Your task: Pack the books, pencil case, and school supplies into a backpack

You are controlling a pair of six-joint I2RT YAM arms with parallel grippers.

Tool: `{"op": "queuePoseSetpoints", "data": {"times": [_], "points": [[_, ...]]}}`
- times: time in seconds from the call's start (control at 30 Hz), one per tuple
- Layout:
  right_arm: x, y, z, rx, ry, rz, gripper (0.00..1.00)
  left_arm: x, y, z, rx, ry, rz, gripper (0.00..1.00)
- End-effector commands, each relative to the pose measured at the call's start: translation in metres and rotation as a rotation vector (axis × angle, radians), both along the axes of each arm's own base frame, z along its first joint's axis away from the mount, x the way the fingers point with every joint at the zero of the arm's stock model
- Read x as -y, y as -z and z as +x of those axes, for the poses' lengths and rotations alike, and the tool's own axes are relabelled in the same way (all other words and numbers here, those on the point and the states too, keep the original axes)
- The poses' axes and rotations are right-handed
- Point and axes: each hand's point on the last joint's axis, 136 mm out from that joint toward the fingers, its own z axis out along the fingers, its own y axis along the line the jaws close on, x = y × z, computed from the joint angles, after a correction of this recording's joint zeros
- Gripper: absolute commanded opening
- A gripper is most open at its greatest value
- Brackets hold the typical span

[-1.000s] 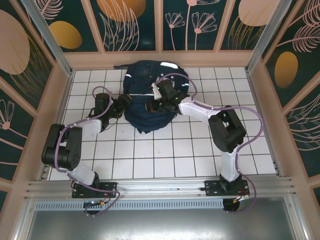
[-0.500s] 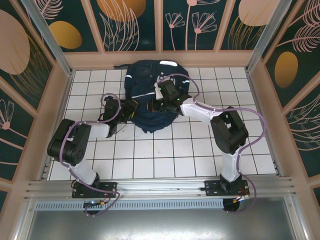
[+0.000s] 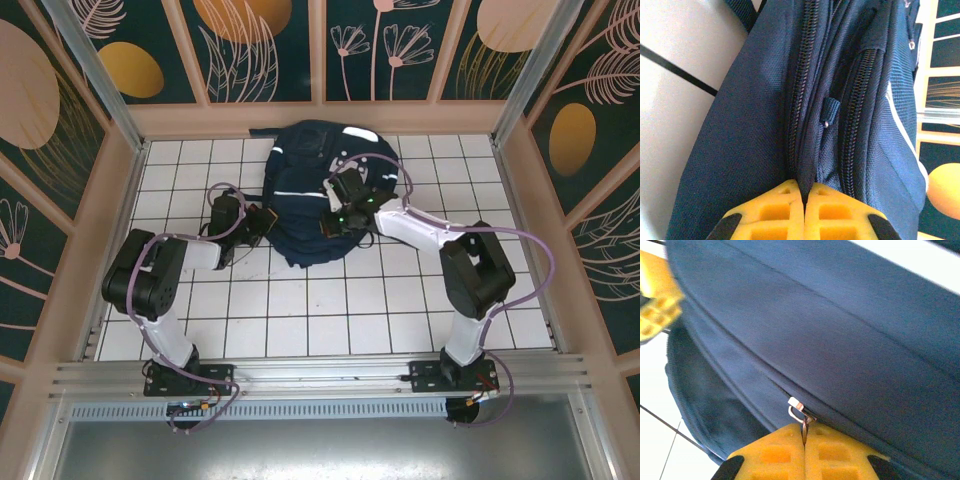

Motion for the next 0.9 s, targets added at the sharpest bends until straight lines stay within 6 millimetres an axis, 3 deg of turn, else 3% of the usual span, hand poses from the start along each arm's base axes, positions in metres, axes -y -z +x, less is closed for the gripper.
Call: {"op": "queuePoseSetpoints", "data": {"times": [0.0, 0.07, 0.2, 0.33, 0.53, 0.7, 0.77, 0.87], "points": [[0.067, -0.004, 0.013, 0.015, 0.105, -0.18, 0.0, -0.043, 0.004, 0.007, 0.002, -0.093, 0.13, 0.0], [0.075, -0.005, 0.018, 0.037, 0.114, -0.229, 0.0, -0.047, 0.005, 0.009, -0.001, -0.093, 0.155, 0.0], [0.11, -0.006, 0.035, 0.088, 0.18, -0.346, 0.0, -0.052, 0.002, 0.013, 0.003, -0.086, 0.175, 0.0], [0.121, -0.009, 0.058, 0.18, 0.182, -0.41, 0.0, -0.05, 0.003, 0.015, -0.001, -0.064, 0.182, 0.0], [0.112, -0.008, 0.094, 0.262, 0.118, -0.391, 0.0, -0.05, 0.006, 0.014, -0.008, -0.033, 0.206, 0.0], [0.074, -0.007, 0.075, 0.266, -0.09, -0.31, 0.0, -0.058, 0.006, 0.025, -0.004, -0.034, 0.228, 0.0], [0.072, -0.001, 0.071, 0.358, -0.188, -0.409, 0.0, -0.061, 0.002, 0.031, 0.0, -0.039, 0.214, 0.0], [0.091, 0.003, 0.09, 0.447, -0.168, -0.6, 0.0, -0.064, -0.003, 0.033, 0.01, -0.041, 0.224, 0.0]]}}
